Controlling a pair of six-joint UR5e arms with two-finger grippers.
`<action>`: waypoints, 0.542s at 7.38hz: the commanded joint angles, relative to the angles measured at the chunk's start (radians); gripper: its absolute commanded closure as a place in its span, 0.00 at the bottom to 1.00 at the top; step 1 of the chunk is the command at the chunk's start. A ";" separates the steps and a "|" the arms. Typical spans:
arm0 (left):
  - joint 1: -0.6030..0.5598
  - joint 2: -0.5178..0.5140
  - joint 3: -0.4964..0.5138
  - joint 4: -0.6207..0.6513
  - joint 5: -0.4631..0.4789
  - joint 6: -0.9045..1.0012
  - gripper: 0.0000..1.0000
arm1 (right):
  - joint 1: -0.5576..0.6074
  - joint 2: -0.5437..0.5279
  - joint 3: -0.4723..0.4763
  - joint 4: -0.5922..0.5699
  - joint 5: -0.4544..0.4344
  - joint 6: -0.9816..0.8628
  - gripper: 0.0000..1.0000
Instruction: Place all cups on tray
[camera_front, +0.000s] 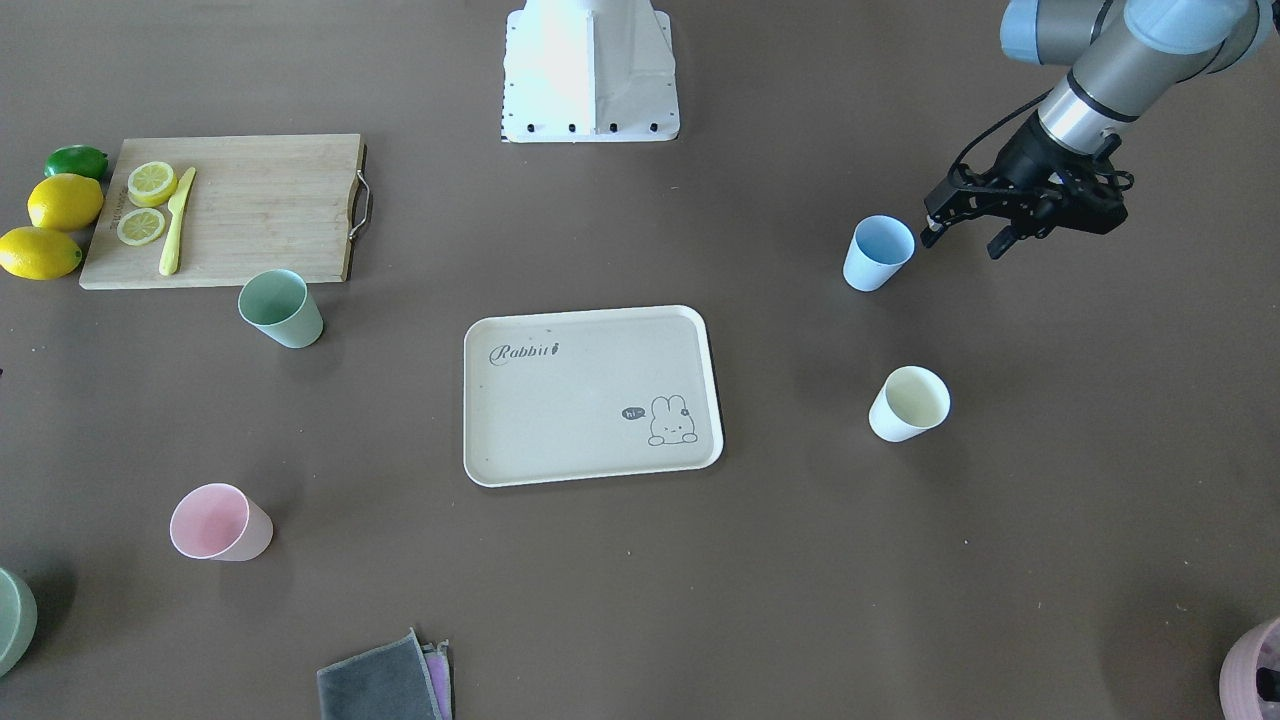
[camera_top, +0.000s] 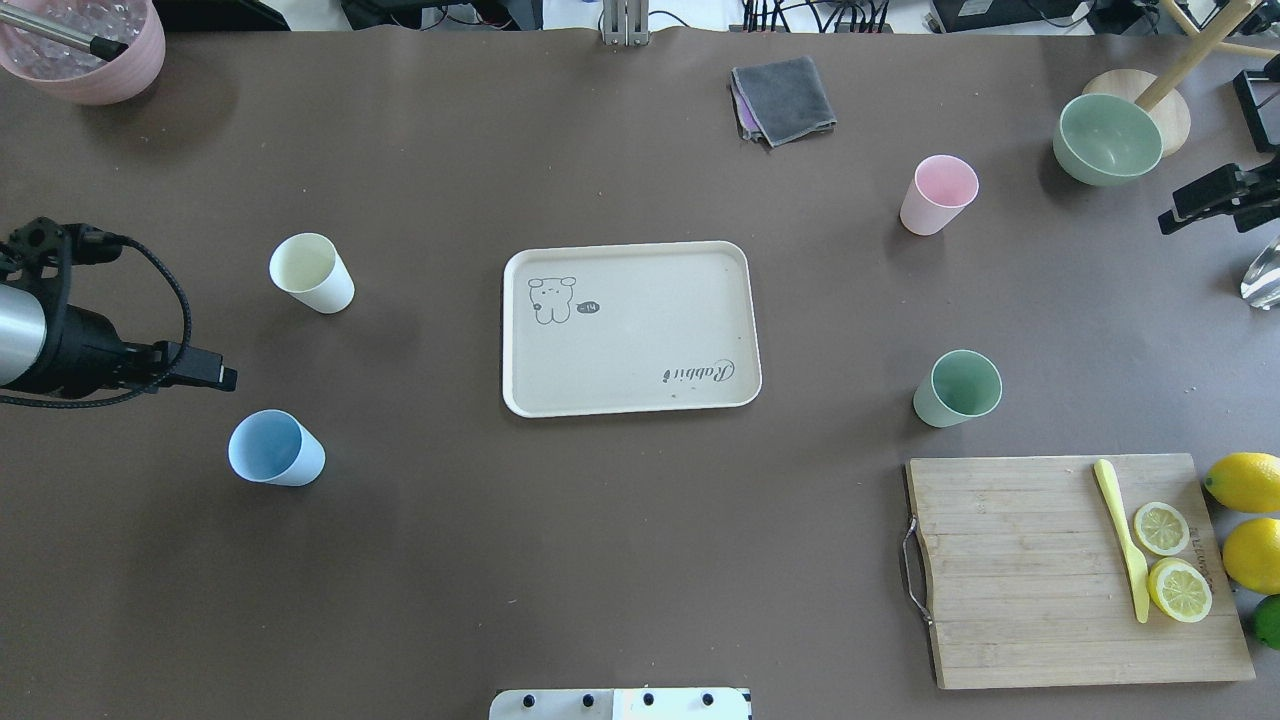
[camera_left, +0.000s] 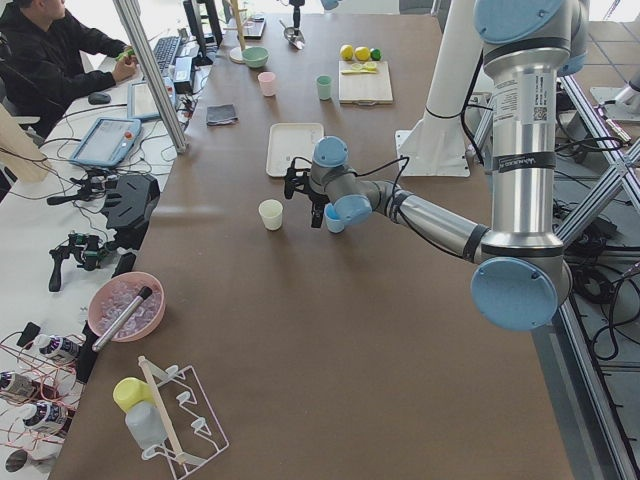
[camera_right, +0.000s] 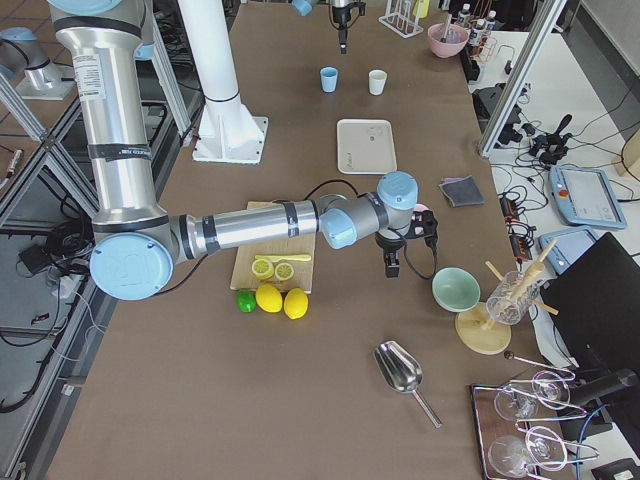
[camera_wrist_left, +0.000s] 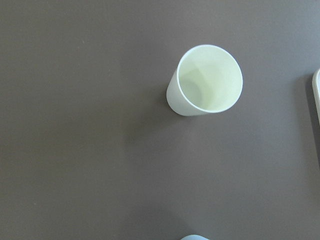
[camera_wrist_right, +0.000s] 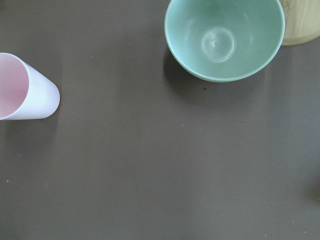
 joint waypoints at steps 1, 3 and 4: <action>0.092 0.000 0.005 -0.003 0.038 -0.039 0.02 | -0.019 0.047 0.000 -0.013 -0.002 0.062 0.00; 0.135 -0.008 0.017 -0.003 0.038 -0.039 0.03 | -0.020 0.055 0.000 -0.010 -0.002 0.094 0.00; 0.137 -0.005 0.017 -0.003 0.038 -0.039 0.04 | -0.020 0.055 0.000 -0.012 -0.004 0.094 0.00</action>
